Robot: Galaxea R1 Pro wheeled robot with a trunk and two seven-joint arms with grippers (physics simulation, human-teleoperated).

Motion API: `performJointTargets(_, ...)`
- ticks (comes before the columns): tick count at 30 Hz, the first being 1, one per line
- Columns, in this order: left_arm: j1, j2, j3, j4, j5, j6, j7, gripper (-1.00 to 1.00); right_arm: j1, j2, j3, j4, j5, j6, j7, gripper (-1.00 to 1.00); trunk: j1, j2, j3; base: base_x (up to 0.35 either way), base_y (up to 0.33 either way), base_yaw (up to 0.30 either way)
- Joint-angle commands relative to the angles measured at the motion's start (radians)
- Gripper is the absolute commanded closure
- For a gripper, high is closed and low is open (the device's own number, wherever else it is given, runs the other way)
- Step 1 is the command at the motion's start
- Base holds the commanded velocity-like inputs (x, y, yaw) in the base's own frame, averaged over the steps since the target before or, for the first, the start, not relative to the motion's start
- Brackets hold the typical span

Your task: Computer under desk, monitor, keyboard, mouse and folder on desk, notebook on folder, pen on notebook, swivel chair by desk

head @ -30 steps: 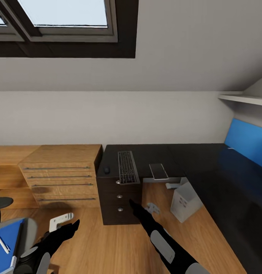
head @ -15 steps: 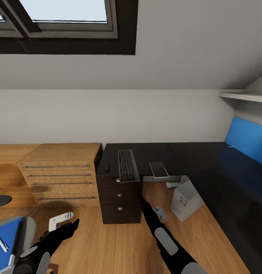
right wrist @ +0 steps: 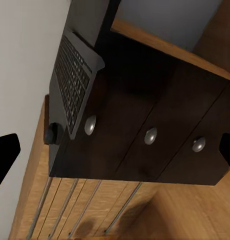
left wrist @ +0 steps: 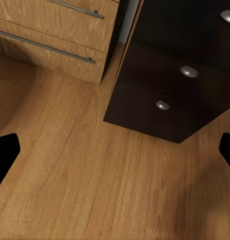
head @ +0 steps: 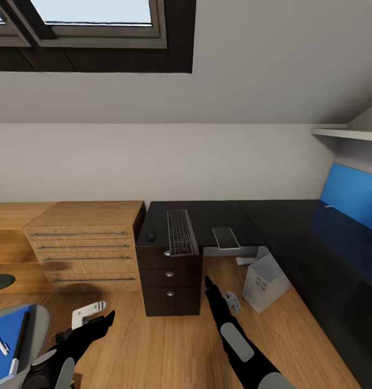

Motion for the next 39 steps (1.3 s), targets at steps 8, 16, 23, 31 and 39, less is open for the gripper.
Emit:
performJointTargets(8, -0.001, -0.001, 0.001, -0.001, 0.012, 0.011, 0.009, -1.0, -0.001, 0.005, 0.009, 0.0, -0.016, -0.014, 0.007, -1.0, 0.031, -0.057, -0.026, 0.0, 0.0, 0.0)
performJointTargets(16, -0.001, -0.015, 0.0, 0.004, 0.012, 0.052, 0.009, -1.0, -0.005, -0.001, 0.001, 0.007, -0.021, 0.13, 0.005, -1.0, 0.061, -0.113, -0.051, 0.0, 0.0, 0.0)
performJointTargets(23, -0.001, -0.027, 0.0, 0.005, 0.01, 0.054, 0.009, -1.0, -0.033, -0.005, -0.001, 0.017, -0.019, 0.163, -0.012, -1.0, 0.088, -0.162, -0.073, 0.0, 0.0, 0.0)
performJointTargets(31, -0.001, -0.03, -0.037, 0.028, 0.008, 0.053, 0.01, -1.0, -0.233, -0.009, -0.002, 0.136, -0.022, 0.2, -0.134, -1.0, 0.119, -0.218, -0.098, 0.0, 0.0, 0.0)
performJointTargets(39, -0.001, -0.03, -0.067, 0.041, 0.011, 0.056, 0.009, -1.0, -0.25, -0.005, 0.0, 0.146, -0.027, 0.202, -0.085, -1.0, 0.15, -0.274, -0.123, 0.0, 0.0, 0.0)
